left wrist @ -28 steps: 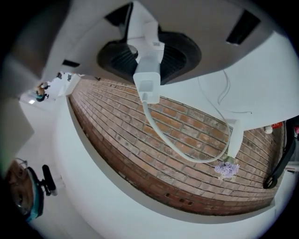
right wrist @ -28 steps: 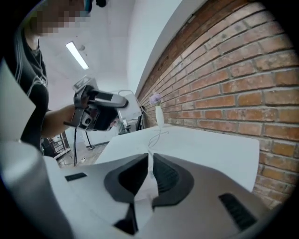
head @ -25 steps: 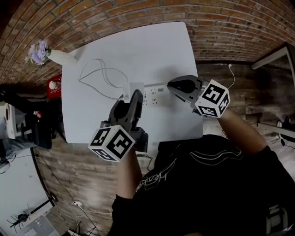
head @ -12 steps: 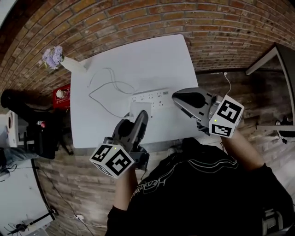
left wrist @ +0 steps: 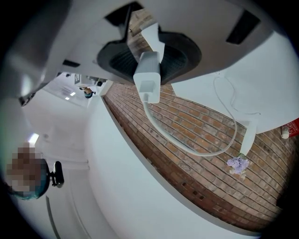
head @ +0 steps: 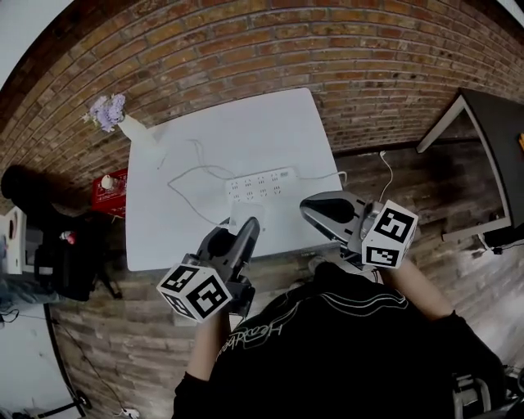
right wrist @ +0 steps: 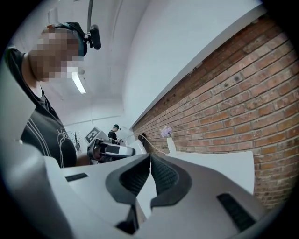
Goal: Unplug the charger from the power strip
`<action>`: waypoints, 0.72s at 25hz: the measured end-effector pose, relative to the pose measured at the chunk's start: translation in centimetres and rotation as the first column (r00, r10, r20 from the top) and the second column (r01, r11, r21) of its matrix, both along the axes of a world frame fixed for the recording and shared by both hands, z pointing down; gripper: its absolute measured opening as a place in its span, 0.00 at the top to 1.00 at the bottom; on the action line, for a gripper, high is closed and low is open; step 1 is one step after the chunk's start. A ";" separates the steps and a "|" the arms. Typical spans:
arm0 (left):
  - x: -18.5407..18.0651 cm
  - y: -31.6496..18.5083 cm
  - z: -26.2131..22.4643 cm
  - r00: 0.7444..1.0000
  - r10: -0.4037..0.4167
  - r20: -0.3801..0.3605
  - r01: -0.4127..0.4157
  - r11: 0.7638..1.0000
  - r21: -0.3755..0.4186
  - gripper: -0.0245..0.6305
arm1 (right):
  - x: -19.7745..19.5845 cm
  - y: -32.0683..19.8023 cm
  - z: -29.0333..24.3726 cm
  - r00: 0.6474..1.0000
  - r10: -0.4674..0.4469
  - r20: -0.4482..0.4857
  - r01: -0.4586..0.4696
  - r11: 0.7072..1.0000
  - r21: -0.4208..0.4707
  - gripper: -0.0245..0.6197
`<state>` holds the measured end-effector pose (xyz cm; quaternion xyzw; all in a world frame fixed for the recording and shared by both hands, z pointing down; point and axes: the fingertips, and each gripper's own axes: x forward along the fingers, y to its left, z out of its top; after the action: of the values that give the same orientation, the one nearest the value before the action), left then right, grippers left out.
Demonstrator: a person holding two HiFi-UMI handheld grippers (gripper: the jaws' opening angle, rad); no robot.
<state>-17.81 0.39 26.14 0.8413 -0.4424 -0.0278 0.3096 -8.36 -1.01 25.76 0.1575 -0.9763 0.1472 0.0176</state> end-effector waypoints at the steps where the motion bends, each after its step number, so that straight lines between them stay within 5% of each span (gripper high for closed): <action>1: 0.0 0.4 -0.1 1.000 0.008 0.002 -0.008 1.000 0.004 0.75 | 0.0 0.6 0.0 1.000 0.003 0.000 -0.003 1.000 -0.002 0.96; 18: -0.2 3.2 -0.1 0.996 0.061 0.068 -0.065 0.996 0.053 0.75 | -0.9 3.6 0.9 0.999 0.044 -0.019 -0.045 0.999 -0.031 0.97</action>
<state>-17.98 3.64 26.00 0.8634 -0.4247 -0.0022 0.2722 -9.29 2.60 26.65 0.1803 -0.9700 0.1613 0.0258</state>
